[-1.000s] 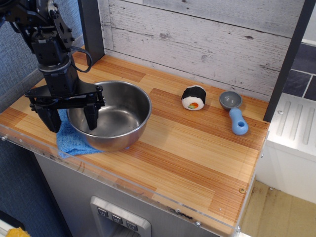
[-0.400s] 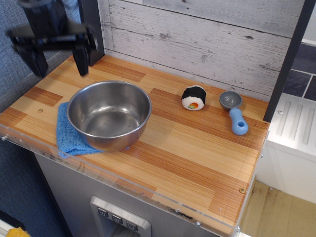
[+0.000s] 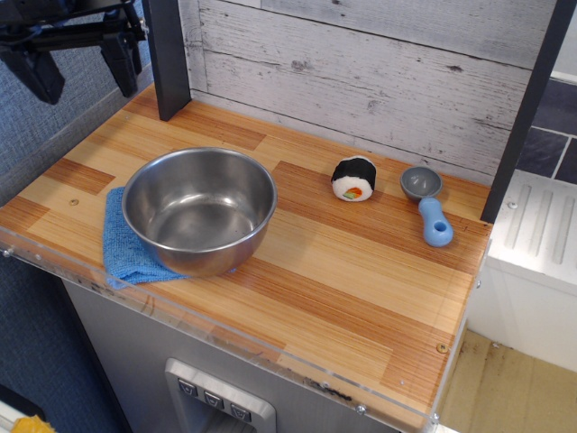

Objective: Put the pot on top of the cloth

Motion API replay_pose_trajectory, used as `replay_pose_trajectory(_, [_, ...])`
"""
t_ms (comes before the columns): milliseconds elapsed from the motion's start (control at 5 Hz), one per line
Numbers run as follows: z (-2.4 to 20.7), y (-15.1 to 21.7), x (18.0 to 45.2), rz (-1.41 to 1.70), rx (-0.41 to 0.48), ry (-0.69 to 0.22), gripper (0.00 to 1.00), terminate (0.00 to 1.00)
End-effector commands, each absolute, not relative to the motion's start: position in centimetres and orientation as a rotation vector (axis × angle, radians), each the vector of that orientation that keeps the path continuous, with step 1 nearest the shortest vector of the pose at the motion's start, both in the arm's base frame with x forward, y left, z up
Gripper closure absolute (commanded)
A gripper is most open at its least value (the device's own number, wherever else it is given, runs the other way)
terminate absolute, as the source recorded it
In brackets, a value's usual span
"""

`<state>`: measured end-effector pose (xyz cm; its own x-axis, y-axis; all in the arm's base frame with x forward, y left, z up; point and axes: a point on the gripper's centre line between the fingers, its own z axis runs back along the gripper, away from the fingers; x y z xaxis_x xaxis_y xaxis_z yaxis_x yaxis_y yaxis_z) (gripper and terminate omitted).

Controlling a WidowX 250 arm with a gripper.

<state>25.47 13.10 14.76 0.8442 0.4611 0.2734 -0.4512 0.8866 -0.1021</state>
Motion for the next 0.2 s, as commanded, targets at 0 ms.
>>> replay_pose_trajectory(0, [16.13, 12.86, 24.92, 0.469, -0.02, -0.346, 0.0, 1.0])
